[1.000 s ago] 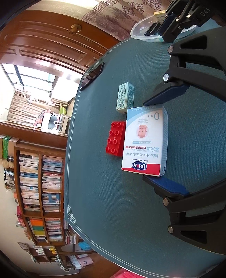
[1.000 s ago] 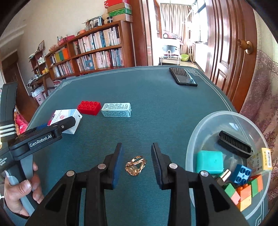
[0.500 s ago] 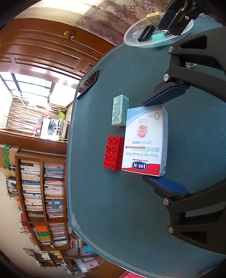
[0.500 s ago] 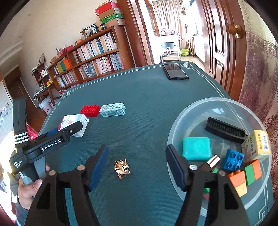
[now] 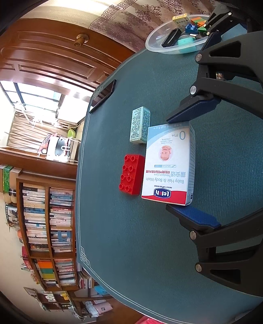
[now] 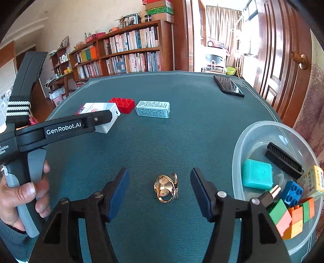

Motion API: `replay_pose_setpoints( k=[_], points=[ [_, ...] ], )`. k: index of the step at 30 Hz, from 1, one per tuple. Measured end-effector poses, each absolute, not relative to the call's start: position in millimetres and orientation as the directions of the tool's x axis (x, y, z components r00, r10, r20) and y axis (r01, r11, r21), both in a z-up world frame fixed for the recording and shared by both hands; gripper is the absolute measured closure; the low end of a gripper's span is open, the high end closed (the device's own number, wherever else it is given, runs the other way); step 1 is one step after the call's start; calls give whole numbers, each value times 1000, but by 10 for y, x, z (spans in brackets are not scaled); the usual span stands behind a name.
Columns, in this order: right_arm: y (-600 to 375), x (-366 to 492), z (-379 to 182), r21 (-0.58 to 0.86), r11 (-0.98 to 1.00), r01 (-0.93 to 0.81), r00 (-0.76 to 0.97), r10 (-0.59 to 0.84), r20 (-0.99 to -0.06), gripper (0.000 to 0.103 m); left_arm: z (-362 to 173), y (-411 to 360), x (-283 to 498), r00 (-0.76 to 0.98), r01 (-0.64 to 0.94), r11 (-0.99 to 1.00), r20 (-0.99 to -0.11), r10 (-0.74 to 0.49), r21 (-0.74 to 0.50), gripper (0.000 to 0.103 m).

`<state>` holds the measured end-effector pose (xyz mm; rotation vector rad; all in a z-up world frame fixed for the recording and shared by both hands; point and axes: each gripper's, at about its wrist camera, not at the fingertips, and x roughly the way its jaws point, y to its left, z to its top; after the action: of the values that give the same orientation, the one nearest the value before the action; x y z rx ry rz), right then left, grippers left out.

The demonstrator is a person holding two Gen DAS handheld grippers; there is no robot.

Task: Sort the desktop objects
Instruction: 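Close the right gripper on the gold ring while left holds the baby wash box, then carry the baby wash box and gold ring over the clear bowl with both grippers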

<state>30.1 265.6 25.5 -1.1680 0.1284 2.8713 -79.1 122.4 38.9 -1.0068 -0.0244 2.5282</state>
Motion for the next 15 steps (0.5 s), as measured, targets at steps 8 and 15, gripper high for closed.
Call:
replay_pose_setpoints(
  k=[8,15],
  points=[
    [2809,250,81,114,-989,-99,-667,-19,-745,60,363,1222,-815,-645,-372,-913,-661,384,-167,22],
    [2758,296,115,116,-990,-77,-672,-34,-740,71,358,1246,-802,-646,-376,-913,-661,381,-159,22]
  ],
)
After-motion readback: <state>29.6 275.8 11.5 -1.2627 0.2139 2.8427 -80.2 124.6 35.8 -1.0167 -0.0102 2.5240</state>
